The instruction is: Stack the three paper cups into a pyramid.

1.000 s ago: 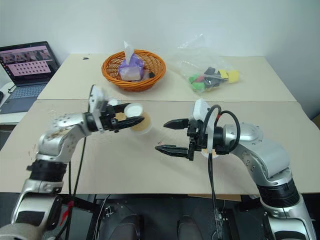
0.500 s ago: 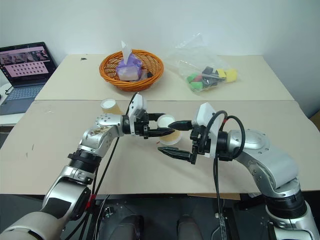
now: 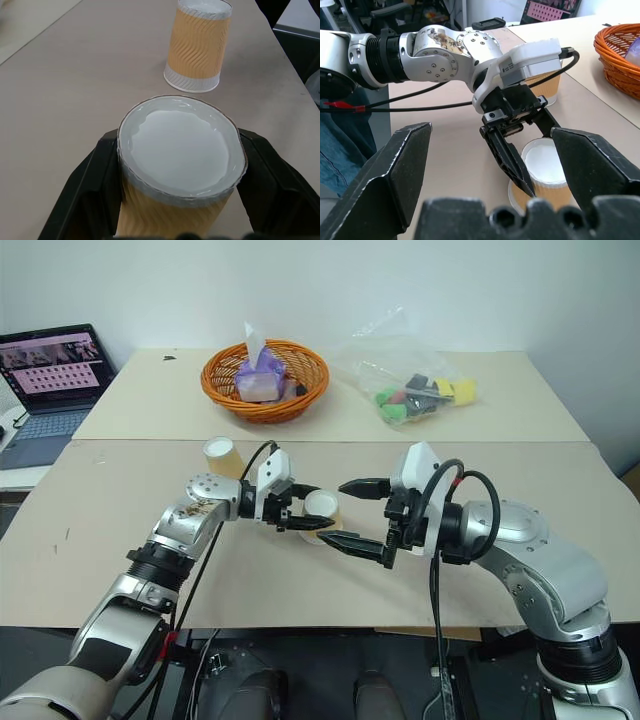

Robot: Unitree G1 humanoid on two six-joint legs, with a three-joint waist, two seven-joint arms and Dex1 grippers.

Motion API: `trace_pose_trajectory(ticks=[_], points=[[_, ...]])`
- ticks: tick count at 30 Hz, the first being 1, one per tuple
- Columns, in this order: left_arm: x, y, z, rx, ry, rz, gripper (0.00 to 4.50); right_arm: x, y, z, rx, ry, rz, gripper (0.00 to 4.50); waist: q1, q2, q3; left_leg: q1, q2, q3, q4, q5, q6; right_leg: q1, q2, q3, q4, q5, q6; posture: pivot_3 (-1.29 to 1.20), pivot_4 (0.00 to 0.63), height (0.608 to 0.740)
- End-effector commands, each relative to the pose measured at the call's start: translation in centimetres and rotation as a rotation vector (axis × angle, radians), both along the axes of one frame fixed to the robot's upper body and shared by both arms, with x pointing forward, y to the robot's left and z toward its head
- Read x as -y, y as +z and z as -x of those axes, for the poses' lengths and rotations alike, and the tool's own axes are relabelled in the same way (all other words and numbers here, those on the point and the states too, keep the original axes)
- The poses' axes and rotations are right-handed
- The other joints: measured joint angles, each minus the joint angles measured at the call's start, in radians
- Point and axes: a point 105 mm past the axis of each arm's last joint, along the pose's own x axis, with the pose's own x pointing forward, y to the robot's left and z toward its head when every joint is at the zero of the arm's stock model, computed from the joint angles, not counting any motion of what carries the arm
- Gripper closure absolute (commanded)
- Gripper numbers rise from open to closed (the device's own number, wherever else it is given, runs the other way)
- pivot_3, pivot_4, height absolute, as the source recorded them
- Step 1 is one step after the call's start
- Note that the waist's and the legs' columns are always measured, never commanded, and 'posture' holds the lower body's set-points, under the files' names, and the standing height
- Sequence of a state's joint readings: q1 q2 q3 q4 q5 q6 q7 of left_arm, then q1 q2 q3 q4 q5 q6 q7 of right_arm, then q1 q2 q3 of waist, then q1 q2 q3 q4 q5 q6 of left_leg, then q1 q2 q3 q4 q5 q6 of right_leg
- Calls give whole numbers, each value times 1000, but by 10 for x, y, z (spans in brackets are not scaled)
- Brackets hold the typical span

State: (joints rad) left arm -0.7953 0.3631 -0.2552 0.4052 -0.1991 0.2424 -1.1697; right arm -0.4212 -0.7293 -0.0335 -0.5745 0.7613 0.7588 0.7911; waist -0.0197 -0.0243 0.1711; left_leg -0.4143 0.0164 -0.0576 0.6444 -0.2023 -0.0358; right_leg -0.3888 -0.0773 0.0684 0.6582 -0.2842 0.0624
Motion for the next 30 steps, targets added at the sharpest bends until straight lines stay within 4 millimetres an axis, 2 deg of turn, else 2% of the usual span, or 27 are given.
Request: trace_pose_trajectory(ticks=[1, 7, 9, 10, 12, 16, 20, 23, 28, 30], points=[[-2, -7, 0, 9, 3, -47, 1887, 1, 11, 4, 48, 0, -8, 0, 0, 0, 0, 0, 0, 0, 0, 0, 0, 0, 0, 0, 0, 0, 0, 0, 150, 740], [-3, -4, -4, 14, 19, -29, 1887, 2, 10, 4, 46, -6, -8, 0, 1, 0, 0, 0, 0, 0, 0, 0, 0, 0, 0, 0, 0, 0, 0, 0, 150, 740], [-4, -2, -5, 13, 21, -21, 887, 3, 10, 3, 47, -9, -6, 0, 1, 0, 0, 0, 0, 0, 0, 0, 0, 0, 0, 0, 1, 0, 0, 0, 150, 740], [-4, -1, -5, 14, 25, -20, 740, 3, 10, 3, 47, -9, -6, 0, 0, 0, 0, 0, 0, 0, 0, 0, 0, 0, 0, 0, 1, 0, 0, 0, 150, 740], [-6, 0, -6, 18, 29, -20, 10, 3, 11, 3, 48, -8, -7, 0, 0, 0, 0, 0, 0, 0, 0, 0, 0, 0, 0, 0, 1, 0, 0, 0, 150, 740], [-8, 7, -7, 35, 33, 0, 10, 3, 10, 2, 46, -6, -6, 0, 2, 0, 0, -1, 0, 0, 0, 0, 0, -1, 0, 0, 0, 0, 0, 0, 150, 740], [-9, 27, -4, 59, 25, 56, 10, 3, 9, 1, 40, 2, -7, 0, 1, 0, 0, -1, 0, 0, 0, 0, 0, -1, 0, 0, 0, 0, 0, 0, 150, 740], [-15, 50, 6, 71, 7, 99, 10, 2, 9, 0, 35, 9, -9, 0, 0, 0, 0, -1, 0, 0, 0, 0, 0, -1, 0, 0, 1, 0, 0, 0, 150, 740], [-35, 72, 32, 57, -32, 80, 10, 1, 9, -3, 27, 27, -14, 0, -9, 0, 0, -1, 0, 0, 0, 0, 0, -1, 0, 0, 1, 0, 0, 0, 150, 740], [-41, 86, 33, 68, 13, 117, 10, 1, 9, -4, 27, 35, -15, 0, -12, 0, 0, 0, 0, 0, 0, 0, 0, -1, 0, 0, 1, 0, 0, 0, 150, 740]])
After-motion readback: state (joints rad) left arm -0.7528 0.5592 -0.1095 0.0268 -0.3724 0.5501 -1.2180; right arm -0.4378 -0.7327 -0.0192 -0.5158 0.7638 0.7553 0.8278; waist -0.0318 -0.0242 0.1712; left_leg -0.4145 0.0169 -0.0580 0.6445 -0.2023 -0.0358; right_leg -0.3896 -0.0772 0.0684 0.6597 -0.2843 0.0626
